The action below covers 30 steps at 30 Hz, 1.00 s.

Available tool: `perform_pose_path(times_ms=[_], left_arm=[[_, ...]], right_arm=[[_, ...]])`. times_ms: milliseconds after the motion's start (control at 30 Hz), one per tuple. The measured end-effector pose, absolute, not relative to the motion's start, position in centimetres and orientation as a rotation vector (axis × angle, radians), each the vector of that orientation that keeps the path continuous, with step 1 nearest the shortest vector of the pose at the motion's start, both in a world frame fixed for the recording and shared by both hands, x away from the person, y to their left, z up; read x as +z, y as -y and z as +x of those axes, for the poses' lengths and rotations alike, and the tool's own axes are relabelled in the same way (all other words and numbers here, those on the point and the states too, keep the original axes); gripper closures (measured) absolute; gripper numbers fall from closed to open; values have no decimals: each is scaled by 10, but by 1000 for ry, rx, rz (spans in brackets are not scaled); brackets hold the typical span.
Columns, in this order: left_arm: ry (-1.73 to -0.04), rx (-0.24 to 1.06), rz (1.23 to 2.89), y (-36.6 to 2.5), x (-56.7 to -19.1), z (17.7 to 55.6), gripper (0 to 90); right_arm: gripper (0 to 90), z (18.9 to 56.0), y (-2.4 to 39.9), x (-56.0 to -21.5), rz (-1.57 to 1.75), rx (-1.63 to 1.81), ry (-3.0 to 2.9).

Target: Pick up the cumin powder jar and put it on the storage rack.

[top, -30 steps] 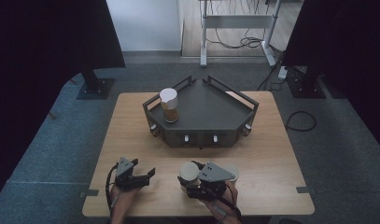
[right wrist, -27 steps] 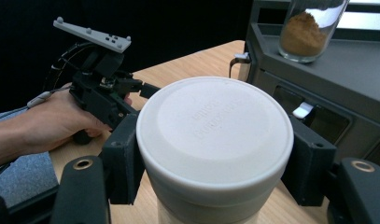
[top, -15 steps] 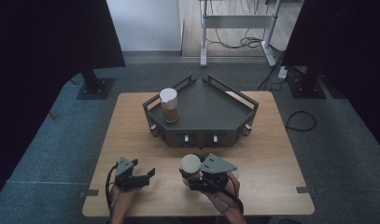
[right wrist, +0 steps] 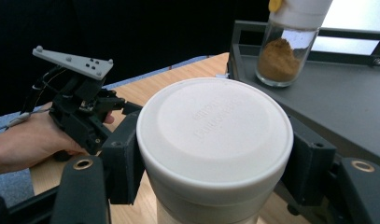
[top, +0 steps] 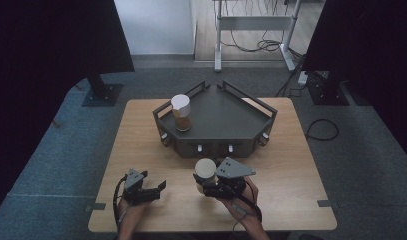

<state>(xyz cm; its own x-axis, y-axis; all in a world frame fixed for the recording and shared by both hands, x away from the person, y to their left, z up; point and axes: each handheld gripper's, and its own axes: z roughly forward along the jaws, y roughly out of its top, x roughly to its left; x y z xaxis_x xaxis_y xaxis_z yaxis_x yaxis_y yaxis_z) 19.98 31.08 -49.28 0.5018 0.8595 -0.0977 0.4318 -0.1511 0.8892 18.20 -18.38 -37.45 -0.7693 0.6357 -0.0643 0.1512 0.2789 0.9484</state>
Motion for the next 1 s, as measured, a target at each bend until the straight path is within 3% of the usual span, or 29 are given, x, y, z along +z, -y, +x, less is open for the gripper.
perform_pose_path(times_ms=[1000], left_arm=[[-1096,537,1782,-313,-491,200,85]], right_arm=[[330,198,185,-348,688,1510,-2090]])
